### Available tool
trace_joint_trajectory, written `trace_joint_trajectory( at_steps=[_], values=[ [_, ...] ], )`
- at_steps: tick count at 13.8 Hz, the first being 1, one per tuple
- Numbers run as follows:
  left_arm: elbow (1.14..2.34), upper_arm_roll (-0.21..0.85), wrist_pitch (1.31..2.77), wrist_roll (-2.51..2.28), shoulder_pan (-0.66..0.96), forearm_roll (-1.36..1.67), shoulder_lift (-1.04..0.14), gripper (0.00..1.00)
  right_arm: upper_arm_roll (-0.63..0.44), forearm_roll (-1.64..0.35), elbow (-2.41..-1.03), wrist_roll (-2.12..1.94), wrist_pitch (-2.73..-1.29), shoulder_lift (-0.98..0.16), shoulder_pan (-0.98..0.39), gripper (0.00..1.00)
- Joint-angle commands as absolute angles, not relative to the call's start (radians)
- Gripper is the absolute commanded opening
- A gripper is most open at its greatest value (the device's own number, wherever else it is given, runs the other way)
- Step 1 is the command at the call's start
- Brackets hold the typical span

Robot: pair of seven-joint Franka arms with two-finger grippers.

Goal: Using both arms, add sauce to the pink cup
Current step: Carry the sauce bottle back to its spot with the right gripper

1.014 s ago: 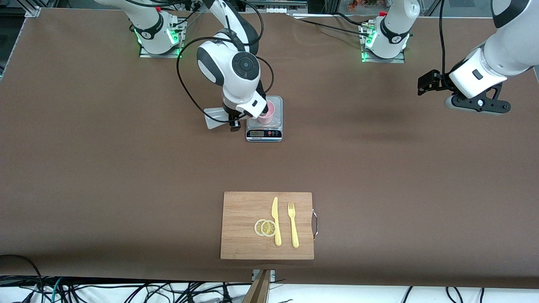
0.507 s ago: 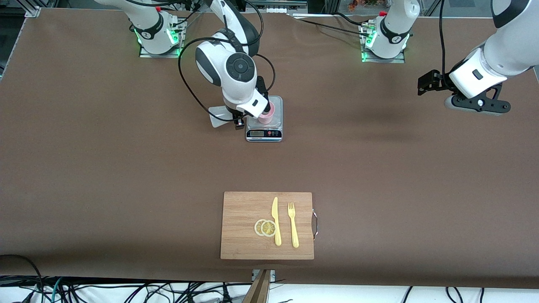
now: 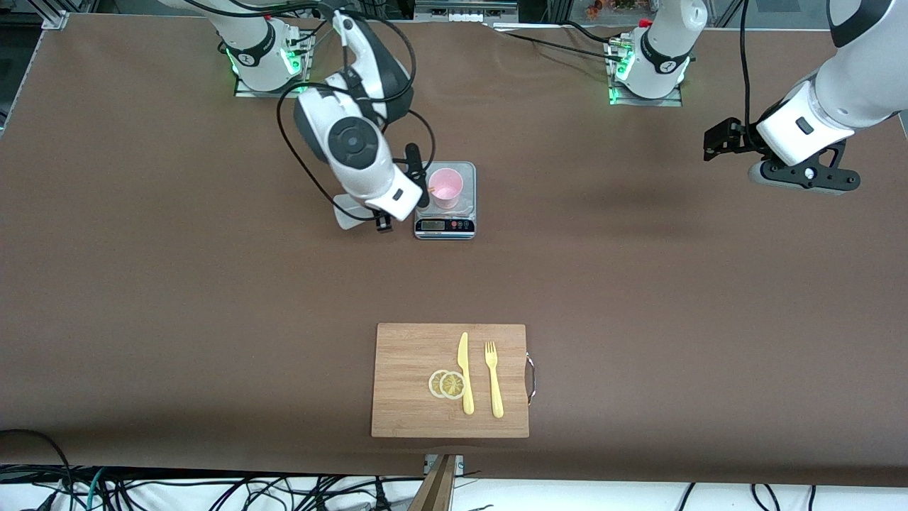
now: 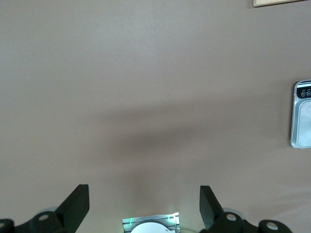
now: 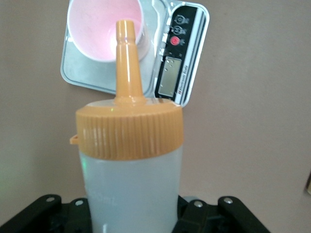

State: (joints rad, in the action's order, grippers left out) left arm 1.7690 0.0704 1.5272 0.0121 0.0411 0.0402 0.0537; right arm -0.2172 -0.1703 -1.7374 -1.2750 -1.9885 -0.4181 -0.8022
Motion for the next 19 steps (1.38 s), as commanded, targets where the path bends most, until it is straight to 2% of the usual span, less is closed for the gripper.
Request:
trace_joint_trajectory(
  at_steps=[1,4,6,10,14,19],
  values=[
    [1.747,0.071,1.506,0.002,0.048,0.034,0.049,1.00,-0.314,-0.283,-1.744,-1.421,-1.971,-0.393,-0.801,0.00],
    [1.747,0.071,1.506,0.002,0.048,0.032,0.049,1.00,-0.423,-0.421,-1.752,-1.602,-1.967,-0.394,-0.782,0.00],
    [1.747,0.071,1.506,0.002,0.048,0.032,0.049,1.00,-0.426,-0.506,-1.753,-1.693,-1.962,-0.397,-0.703,0.00],
    [1.747,0.075,1.506,0.002,0.048,0.032,0.049,1.00,-0.428,-0.695,-1.753,-1.941,-1.832,-0.406,-0.527,0.00],
    [1.747,0.077,1.506,-0.011,0.048,0.032,0.049,1.00,-0.426,-0.791,-1.755,-2.170,-1.666,-0.425,-0.340,0.00],
    [1.747,0.078,1.505,-0.018,0.048,0.032,0.049,1.00,-0.426,-0.879,-1.781,-2.385,-1.493,-0.478,-0.168,0.00]
  ],
)
